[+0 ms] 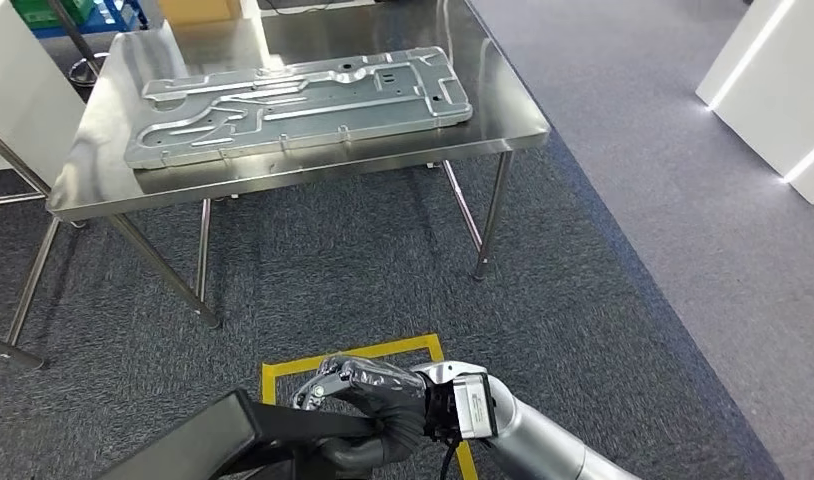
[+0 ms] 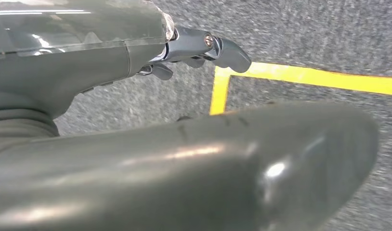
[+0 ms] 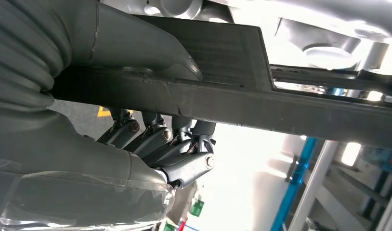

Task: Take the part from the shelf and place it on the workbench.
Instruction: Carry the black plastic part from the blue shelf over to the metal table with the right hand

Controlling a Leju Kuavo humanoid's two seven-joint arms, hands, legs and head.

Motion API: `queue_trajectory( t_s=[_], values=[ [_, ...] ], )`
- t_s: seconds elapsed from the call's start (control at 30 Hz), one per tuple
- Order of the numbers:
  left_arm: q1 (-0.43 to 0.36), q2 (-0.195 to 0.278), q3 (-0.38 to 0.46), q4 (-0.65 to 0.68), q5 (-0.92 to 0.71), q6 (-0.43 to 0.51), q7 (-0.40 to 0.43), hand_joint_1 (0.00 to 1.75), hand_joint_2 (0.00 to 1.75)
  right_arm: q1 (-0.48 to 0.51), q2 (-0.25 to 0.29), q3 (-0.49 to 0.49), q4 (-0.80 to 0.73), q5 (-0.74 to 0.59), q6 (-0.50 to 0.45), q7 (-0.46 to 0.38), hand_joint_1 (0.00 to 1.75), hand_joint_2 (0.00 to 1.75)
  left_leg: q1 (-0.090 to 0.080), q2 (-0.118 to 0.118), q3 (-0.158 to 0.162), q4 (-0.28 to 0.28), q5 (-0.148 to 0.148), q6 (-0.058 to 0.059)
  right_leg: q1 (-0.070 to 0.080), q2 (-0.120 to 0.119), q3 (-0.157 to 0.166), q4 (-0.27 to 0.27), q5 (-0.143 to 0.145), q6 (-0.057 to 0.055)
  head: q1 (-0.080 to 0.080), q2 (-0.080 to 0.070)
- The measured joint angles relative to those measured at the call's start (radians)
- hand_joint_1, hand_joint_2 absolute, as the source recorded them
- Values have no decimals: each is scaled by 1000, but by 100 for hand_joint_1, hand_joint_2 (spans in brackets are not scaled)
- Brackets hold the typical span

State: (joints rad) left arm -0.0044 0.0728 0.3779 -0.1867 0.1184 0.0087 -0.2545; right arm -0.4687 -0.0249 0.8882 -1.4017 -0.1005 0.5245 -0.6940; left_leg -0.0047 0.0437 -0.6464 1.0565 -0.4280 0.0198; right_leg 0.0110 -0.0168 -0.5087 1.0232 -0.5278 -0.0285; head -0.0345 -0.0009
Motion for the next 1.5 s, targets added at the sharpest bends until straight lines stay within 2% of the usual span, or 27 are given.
queue_trajectory(
  t_s=[0.03, 0.1, 0.17, 0.27, 0.33, 0.37, 0.4, 0.47, 0.5, 0.53, 0.63, 0.7, 0.8, 0.83, 0.87, 0.9, 0.97, 1.03, 1.1, 1.17, 1.23, 1.3, 1.33, 1.37, 1.4, 1.47, 1.5],
  values=[
    [-1, 0, 1, 0, -3, -3, -3, 0, 0, 0, 0, 0, 1, 2, -2, 1, 173, 175, -4, 5, 3, -14, 3, 5, 0, -5, 6, 3, -5, 6, 1, 0],
    [-1, 0, 1, -1, -11, -12, -11, 0, 0, -8, 3, 0, 2, -3, -3, 6, 173, 175, -3, -11, 18, -23, 1, 8, -1, -15, 16, 15, -9, 20, 1, 0],
    [2, 0, 1, -1, -18, -20, -24, 0, 0, -25, 8, -5, 3, -16, 2, 12, 173, 175, 3, -26, 43, -32, -3, 15, -4, -8, 1, 69, -15, 31, 1, 0],
    [2, -1, 1, -1, -28, -30, -39, 0, 0, -35, 12, -20, 6, -31, 13, 17, 173, 175, 8, -44, 65, -36, -18, 21, -13, 9, -110, 229, -74, 47, 4, 0],
    [7, -2, 1, -1, -34, -36, -42, 0, 0, -29, 12, -25, 10, -33, 16, 20, 173, 175, 10, -56, 80, -35, -32, 18, -19, 11, -173, 273, -103, 54, 4, 0],
    [10, -3, 1, -1, -36, -38, -42, 0, 0, -26, 12, -27, 11, -31, 15, 20, 173, 175, 12, -59, 91, -35, -42, 15, -22, 11, -183, 252, -90, 55, 4, 0],
    [12, -4, 1, -1, -38, -40, -43, 0, 0, -22, 11, -29, 11, -29, 14, 18, 173, 175, 13, -62, 105, -35, -52, 11, -23, 11, -181, 204, -52, 56, 4, 0],
    [13, -5, 1, 0, -43, -44, -44, 0, 0, -16, 10, -34, 12, -24, 10, 12, 173, 175, 15, -66, 126, -34, -74, 0, -25, 11, -165, 86, 57, 53, 5, 0],
    [12, -5, 1, 0, -45, -46, -45, 0, 0, -12, 9, -36, 13, -20, 9, 8, 173, 175, 15, -67, 132, -34, -83, -7, -23, 11, -160, 48, 91, 48, 5, 0],
    [11, -5, 1, 0, -46, -48, -45, 0, 0, -8, 8, -39, 13, -18, 7, 6, 173, 175, 14, -67, 137, -32, -89, -15, -22, 12, -158, 28, 110, 41, 6, 0],
    [11, -4, 1, -1, -49, -49, -43, 0, 0, -1, 9, -47, 10, -14, 2, 3, 173, 175, 15, -64, 152, -21, -93, -36, -21, 17, -134, 16, 101, 15, 7, 0],
    [8, -4, 0, 0, -50, -50, -42, 0, 0, -1, 10, -50, 8, -15, 1, 2, 173, 175, 17, -57, 122, 43, -108, -43, -21, 17, -111, 13, 89, 3, 6, 0],
    [6, -4, 0, -1, -51, -51, -42, 0, 0, 2, 11, -50, 8, -14, 1, 3, 173, 175, 18, -51, 5, 209, -178, -49, -15, 16, -85, 12, 63, -6, 6, 0],
    [7, -4, 0, 0, -51, -51, -42, 0, 0, 4, 11, -50, 8, -14, 1, 3, 173, 175, 18, -51, -23, 230, -192, -49, -13, 17, -74, 12, 54, -7, 6, 0],
    [9, -4, 0, 0, -51, -52, -42, 0, 0, 6, 11, -50, 8, -14, 1, 3, 173, 175, 18, -51, -36, 219, -187, -47, -11, 19, -61, 12, 44, -8, 6, 0],
    [10, -4, 0, 0, -50, -52, -42, 0, 0, 7, 11, -51, 8, -14, 1, 3, 173, 175, 17, -51, -33, 176, -158, -42, -8, 20, -47, 12, 33, -8, 6, 0],
    [13, -3, 1, 0, -49, -50, -41, 0, 0, 8, 14, -51, 8, -14, 1, 3, 173, 175, 11, -49, -15, 58, -52, -25, -4, 19, -22, 12, 11, -6, 8, 0],
    [12, -1, 1, 0, -47, -48, -38, 0, 0, 8, 20, -51, 7, -13, 2, 4, 173, 175, -1, -46, -2, -10, 14, -7, -6, 20, -9, 7, -4, 2, 11, 0],
    [9, 0, 1, 0, -46, -48, -36, 0, 0, 8, 26, -53, 2, -12, 2, 6, 173, 175, -6, -47, 13, -29, 14, 5, -8, 21, 0, 9, -1, 13, 12, 0],
    [7, 2, 1, -1, -47, -49, -36, 0, 0, 6, 31, -56, -6, -12, 2, 9, 173, 175, -1, -49, 46, -49, 11, 13, -9, 20, -1, 45, 4, 23, 13, 0],
    [4, 2, 1, -1, -50, -50, -36, 0, 0, 4, 33, -60, -12, -12, 3, 12, 173, 175, 5, -51, 75, -61, 1, 18, -11, 20, -55, 139, -15, 32, 16, 0],
    [3, 1, 1, -1, -54, -51, -36, 0, 0, 8, 33, -64, -14, -12, 4, 14, 173, 175, 7, -53, 92, -63, -15, 19, -16, 20, -141, 244, -61, 41, 17, 0],
    [3, 0, 1, -1, -55, -52, -37, 0, 0, 11, 33, -65, -14, -12, 5, 17, 173, 175, 8, -54, 102, -63, -24, 17, -19, 19, -173, 267, -76, 45, 18, 0],
    [4, -1, 1, -1, -57, -53, -38, 0, 0, 14, 33, -67, -14, -11, 6, 19, 173, 175, 9, -55, 113, -62, -34, 15, -22, 19, -192, 262, -75, 48, 18, 0],
    [5, -2, 1, -1, -59, -53, -38, 0, 0, 17, 33, -68, -14, -11, 7, 21, 173, 175, 10, -56, 127, -62, -45, 12, -24, 19, -194, 227, -49, 50, 18, 0],
    [5, -4, 1, 0, -63, -54, -40, 0, 0, 20, 33, -72, -14, -9, 8, 23, 173, 175, 13, -56, 155, -60, -69, 2, -27, 18, -174, 109, 53, 51, 18, 0],
    [4, -4, 1, 0, -64, -54, -41, 0, 0, 22, 33, -74, -14, -8, 9, 23, 173, 175, 13, -57, 164, -60, -80, -4, -25, 18, -165, 58, 94, 46, 19, 0]
  ],
)
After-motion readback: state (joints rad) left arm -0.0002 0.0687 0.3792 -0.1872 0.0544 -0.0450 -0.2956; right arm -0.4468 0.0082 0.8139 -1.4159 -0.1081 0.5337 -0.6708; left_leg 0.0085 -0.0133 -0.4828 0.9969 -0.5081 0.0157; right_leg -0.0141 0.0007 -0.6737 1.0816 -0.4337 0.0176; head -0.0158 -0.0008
